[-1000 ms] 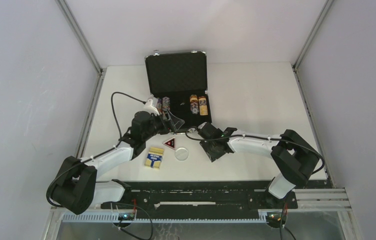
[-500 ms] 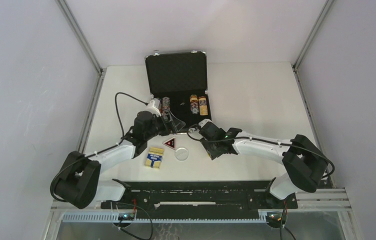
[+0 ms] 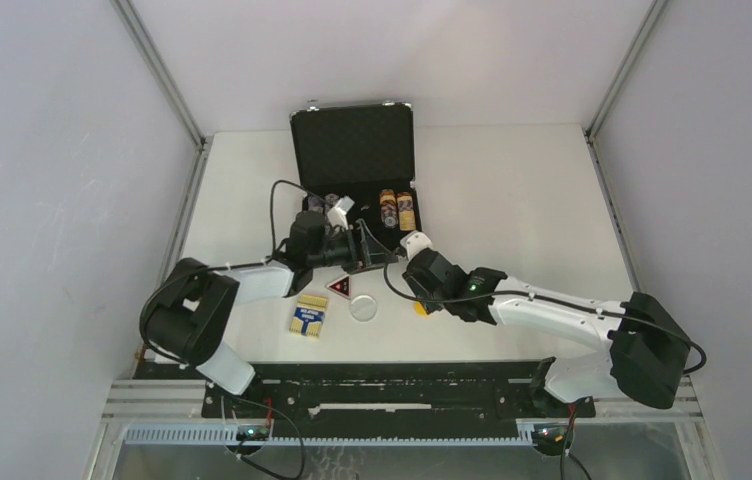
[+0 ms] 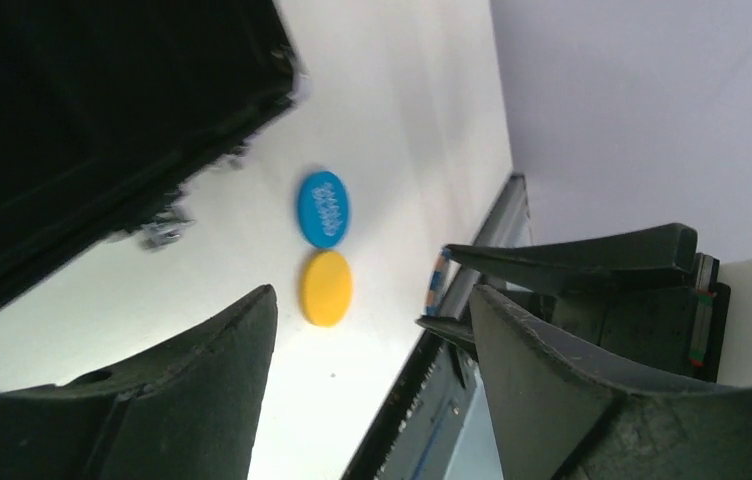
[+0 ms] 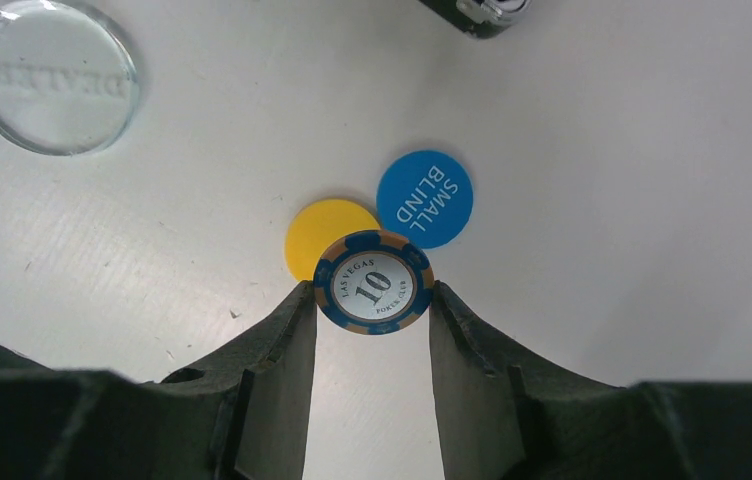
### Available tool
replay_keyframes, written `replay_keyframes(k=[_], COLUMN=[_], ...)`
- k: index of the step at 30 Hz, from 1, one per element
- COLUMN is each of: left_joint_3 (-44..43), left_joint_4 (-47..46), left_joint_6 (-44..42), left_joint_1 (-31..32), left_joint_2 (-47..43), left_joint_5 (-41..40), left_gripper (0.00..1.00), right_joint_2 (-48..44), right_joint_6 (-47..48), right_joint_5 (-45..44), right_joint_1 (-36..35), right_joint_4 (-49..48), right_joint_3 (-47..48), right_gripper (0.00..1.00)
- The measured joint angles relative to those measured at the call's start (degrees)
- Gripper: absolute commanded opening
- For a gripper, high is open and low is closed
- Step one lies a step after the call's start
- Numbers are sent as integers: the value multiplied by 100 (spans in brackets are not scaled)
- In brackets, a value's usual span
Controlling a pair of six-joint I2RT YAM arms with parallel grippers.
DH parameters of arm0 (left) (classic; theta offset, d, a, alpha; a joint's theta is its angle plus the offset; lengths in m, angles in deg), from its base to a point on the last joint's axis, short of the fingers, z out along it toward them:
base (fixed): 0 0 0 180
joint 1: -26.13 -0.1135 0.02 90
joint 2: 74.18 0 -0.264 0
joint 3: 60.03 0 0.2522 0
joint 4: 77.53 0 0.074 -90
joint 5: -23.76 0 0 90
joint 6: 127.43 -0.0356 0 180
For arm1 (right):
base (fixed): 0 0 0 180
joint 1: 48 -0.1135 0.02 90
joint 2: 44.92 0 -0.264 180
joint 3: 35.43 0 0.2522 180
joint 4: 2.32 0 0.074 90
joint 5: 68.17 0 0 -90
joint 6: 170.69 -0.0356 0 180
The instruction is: Pack up texas hold em set
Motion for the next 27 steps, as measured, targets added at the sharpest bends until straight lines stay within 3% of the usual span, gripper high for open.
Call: replay_keyframes(k=[12,27], left_joint_3=[-544,-841], left_joint_4=[-299,-46], left_joint_6=[-4,-197], left_joint_1=[649,791], left_joint_2=[402,691], left_joint_5=[1158,1438], left_gripper=[74,74], right_joint_2=[-240,-448], right_joint_6=[203,376], right_joint_5=[-535,-564], right_joint_1=[-291,-297], right_joint_4=[-391,-581], right_joint_3=[-149,-168], right_gripper=[34,34])
